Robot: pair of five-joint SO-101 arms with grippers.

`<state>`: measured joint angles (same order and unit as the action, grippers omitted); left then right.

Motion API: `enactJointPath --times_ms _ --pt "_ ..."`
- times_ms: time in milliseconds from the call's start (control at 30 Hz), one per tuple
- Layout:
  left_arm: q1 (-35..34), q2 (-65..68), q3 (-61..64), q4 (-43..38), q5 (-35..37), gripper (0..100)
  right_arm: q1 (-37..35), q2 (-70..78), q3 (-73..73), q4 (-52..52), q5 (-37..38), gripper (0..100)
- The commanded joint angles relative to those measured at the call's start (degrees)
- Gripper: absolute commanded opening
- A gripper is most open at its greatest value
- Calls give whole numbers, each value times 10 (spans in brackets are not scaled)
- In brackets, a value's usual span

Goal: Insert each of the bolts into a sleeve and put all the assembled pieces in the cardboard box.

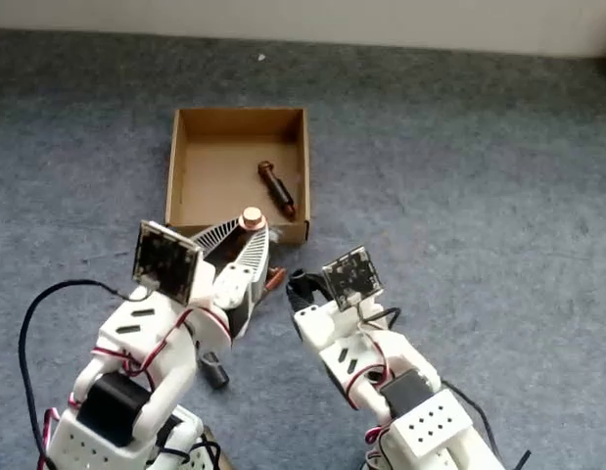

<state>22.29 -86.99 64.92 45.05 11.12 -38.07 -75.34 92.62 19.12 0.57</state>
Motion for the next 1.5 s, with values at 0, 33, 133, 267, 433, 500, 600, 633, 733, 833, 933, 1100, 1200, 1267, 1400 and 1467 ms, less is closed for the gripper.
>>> enactJointPath --times_ms 0,33,133,267,433,500,600,633,733,833,933,1100,1200,1267,1400,1467 --pt "-4 -58 11 -18 23 5 -28 -12 31 -110 7 5" --pt "-4 -69 15 -18 24 5 -34 -12 41 -131 7 5" --pt "-4 -95 29 -18 23 5 -50 -12 62 -183 40 5" --pt "-4 -113 51 -25 23 5 -77 -12 98 -262 99 5" --pt "-7 -115 66 -54 23 5 -90 -12 107 -269 100 5" --pt "-11 -115 64 -54 24 5 -89 -12 107 -269 100 5" --pt "-20 -115 64 -68 24 5 -90 -12 107 -269 100 5" --pt "-26 -115 65 -74 24 5 -90 -12 107 -269 100 5" --pt "-44 -115 64 -93 25 5 -90 -12 107 -269 100 5" --pt "-52 -115 64 -104 60 5 -90 -12 107 -270 100 5" --pt "-50 -113 65 -108 62 5 -90 -12 108 -282 99 5" --pt "-49 -110 69 -106 63 5 -99 -12 108 -303 99 5" --pt "-49 -110 70 -105 63 5 -109 -12 108 -303 99 5" --pt "-49 -110 80 -106 63 5 -113 -12 108 -303 99 5" --pt "-18 -112 93 -105 62 5 -111 -12 109 -303 99 5" --pt "-12 -114 93 -104 62 5 -109 -12 109 -303 99 5"
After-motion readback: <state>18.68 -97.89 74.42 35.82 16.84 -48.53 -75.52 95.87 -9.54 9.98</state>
